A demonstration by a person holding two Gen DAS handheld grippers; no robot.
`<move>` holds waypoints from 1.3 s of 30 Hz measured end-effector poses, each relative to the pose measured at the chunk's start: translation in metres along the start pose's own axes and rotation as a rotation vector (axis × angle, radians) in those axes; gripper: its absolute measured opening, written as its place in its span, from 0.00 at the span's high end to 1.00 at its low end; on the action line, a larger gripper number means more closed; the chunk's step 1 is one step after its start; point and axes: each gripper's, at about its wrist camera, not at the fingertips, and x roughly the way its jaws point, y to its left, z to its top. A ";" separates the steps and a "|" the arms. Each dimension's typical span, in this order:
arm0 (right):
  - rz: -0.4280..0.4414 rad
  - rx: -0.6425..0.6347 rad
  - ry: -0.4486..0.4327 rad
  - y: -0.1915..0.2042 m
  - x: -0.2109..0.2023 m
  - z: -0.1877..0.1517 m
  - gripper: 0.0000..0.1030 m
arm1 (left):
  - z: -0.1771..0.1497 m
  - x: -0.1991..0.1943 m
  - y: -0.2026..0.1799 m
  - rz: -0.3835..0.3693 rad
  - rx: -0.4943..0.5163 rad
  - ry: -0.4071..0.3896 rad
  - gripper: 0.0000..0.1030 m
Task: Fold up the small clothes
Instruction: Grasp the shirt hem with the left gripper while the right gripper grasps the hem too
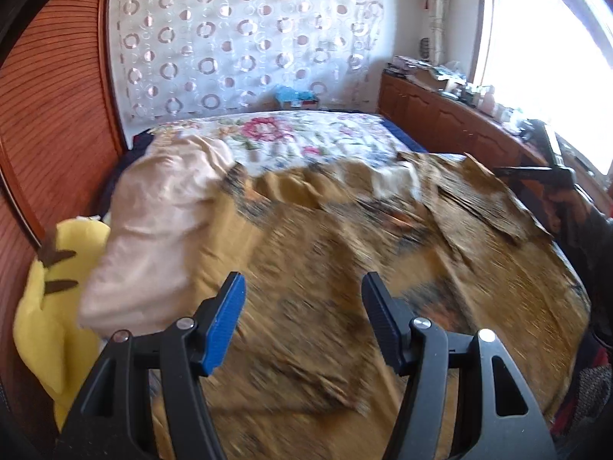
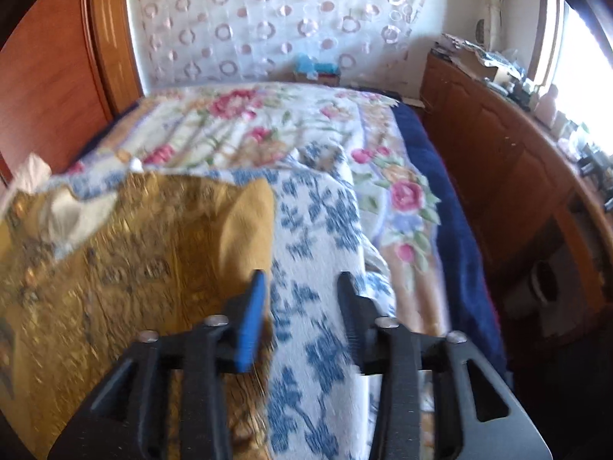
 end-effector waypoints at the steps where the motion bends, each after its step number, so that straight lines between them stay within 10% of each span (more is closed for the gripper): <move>1: 0.015 -0.006 0.003 0.003 0.003 0.002 0.58 | 0.005 0.004 0.004 0.008 0.001 0.002 0.39; 31: 0.038 -0.071 0.046 0.017 0.050 0.005 0.41 | 0.078 0.142 0.059 0.059 0.058 0.216 0.59; 32: 0.038 -0.071 0.046 0.018 0.050 0.006 0.41 | 0.078 0.143 0.059 0.058 0.062 0.216 0.62; 34: 0.037 -0.073 0.046 0.019 0.049 0.005 0.41 | 0.078 0.142 0.056 0.034 0.083 0.209 1.00; 39: 0.036 -0.073 0.046 0.019 0.049 0.005 0.41 | 0.089 0.105 0.054 0.046 0.080 0.081 1.00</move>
